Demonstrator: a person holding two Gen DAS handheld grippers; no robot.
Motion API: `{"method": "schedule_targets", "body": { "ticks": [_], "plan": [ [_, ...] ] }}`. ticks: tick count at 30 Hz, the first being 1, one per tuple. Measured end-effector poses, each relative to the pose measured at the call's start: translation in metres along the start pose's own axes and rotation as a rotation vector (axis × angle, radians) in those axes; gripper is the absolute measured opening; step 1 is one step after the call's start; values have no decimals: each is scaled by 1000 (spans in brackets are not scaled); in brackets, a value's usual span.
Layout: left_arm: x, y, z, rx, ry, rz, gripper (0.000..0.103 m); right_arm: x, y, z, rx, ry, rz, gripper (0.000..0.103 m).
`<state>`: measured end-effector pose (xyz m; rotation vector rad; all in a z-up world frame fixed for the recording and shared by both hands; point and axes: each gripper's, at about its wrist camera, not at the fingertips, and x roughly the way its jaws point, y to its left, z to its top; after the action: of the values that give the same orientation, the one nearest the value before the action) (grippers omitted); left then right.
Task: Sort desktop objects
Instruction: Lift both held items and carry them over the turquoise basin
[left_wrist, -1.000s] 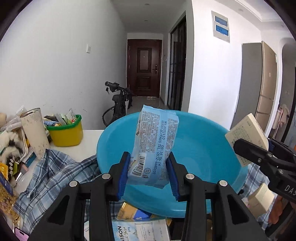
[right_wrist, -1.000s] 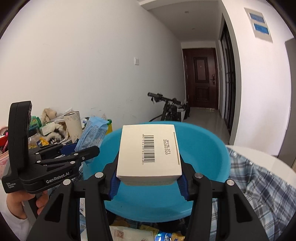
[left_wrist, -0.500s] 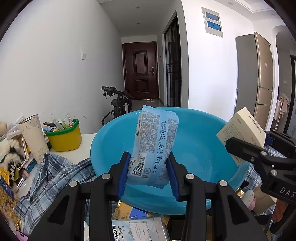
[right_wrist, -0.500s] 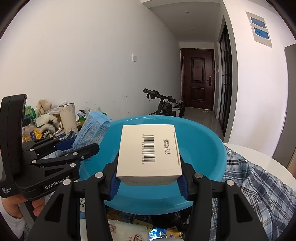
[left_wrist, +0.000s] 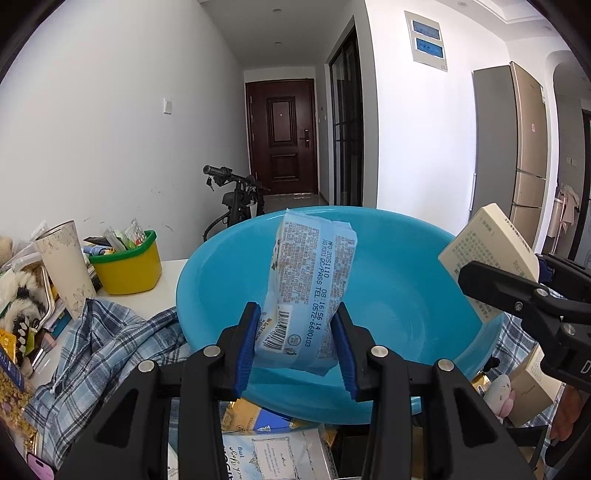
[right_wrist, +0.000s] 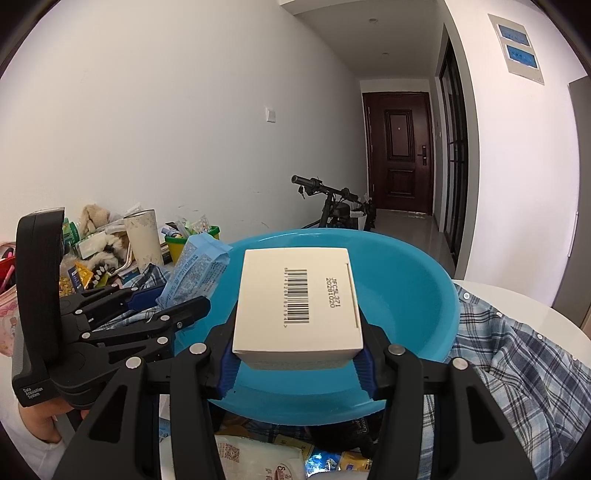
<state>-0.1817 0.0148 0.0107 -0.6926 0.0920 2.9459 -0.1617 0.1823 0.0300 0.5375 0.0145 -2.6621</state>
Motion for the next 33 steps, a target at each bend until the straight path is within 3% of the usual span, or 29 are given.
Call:
{"method": "schedule_targets", "body": {
  "ticks": [33],
  "plan": [
    [4, 7, -3, -26, 16, 44, 43, 3, -1, -3, 17, 19, 13, 50]
  ]
}}
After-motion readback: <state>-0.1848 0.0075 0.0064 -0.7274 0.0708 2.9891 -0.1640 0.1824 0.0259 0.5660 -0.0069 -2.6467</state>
